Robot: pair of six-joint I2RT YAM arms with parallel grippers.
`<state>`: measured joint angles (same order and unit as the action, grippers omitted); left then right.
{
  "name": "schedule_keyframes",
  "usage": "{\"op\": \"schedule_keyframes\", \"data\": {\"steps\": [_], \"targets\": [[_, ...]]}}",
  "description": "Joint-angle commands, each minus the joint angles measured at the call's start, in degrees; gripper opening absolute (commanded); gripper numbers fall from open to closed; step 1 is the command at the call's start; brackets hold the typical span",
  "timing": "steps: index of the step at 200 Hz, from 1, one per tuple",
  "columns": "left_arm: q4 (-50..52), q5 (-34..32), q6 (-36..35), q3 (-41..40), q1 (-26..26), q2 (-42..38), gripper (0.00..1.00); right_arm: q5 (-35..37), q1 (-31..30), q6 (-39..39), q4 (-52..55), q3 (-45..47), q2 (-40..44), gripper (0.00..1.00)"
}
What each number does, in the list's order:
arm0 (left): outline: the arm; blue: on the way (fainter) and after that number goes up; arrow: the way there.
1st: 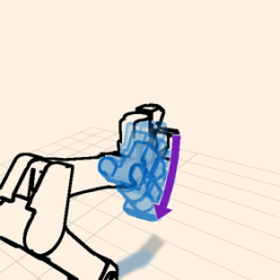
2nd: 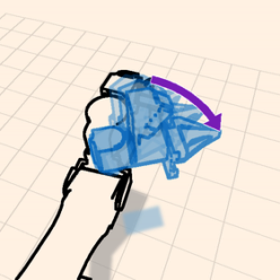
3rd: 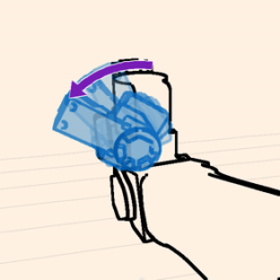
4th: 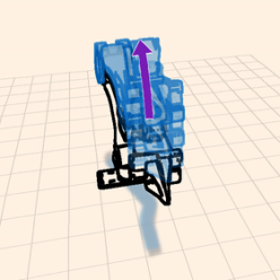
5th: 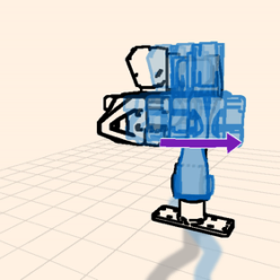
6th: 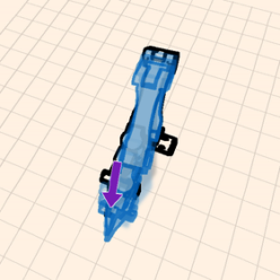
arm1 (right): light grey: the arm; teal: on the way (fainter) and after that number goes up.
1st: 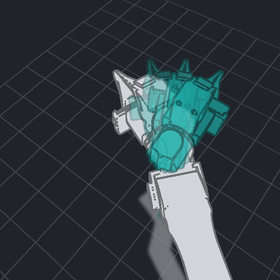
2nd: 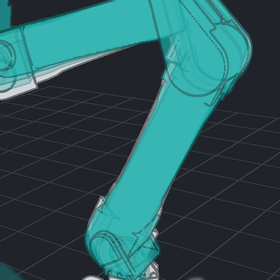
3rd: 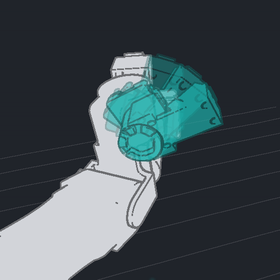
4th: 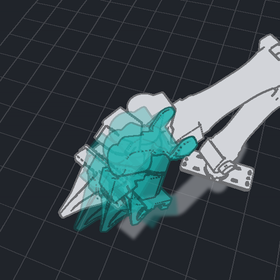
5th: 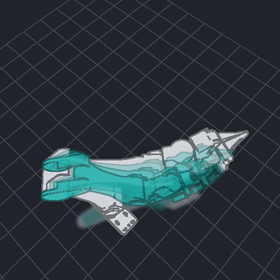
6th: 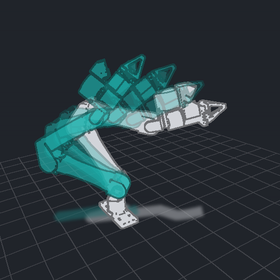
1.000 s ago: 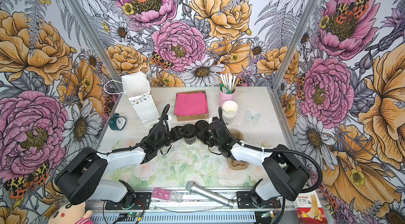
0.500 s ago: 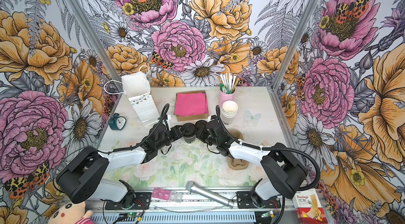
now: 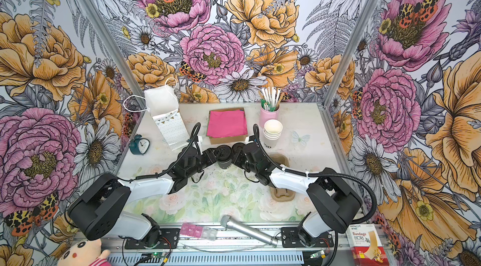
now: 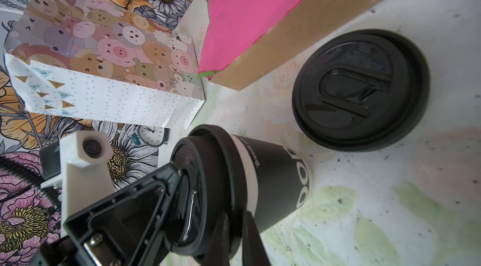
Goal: Pack a coffee takeout order
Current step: Close the lid on the coffee cup.
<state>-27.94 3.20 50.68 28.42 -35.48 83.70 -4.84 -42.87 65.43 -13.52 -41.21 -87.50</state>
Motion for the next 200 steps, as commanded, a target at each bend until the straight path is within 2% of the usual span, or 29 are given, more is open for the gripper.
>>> {"op": "schedule_keyframes", "data": {"steps": [1, 86, 107, 144, 200], "targets": [[23.2, 8.17, -1.9, -5.84, -2.57, 6.73, 0.48, -2.04, -4.16, -4.98, 16.93, 3.42, -7.6, 0.08], [23.11, 8.28, -1.83, -5.88, -2.57, 6.67, 0.48, -2.43, -5.08, -5.55, 17.03, 2.72, -9.79, 0.09], [23.21, 8.53, -1.72, -5.73, -2.57, 6.36, 0.48, -3.44, -5.03, -5.33, 16.95, 1.98, -8.58, 0.12], [23.73, 8.62, -1.71, -5.1, -2.44, 5.36, 0.48, -4.16, -4.05, -5.05, 17.03, -1.54, -1.94, 0.25], [31.88, 6.27, -4.47, -1.92, -2.13, 1.05, 0.48, -5.92, 1.01, -6.16, 16.97, -5.08, 4.68, 0.32]]}}
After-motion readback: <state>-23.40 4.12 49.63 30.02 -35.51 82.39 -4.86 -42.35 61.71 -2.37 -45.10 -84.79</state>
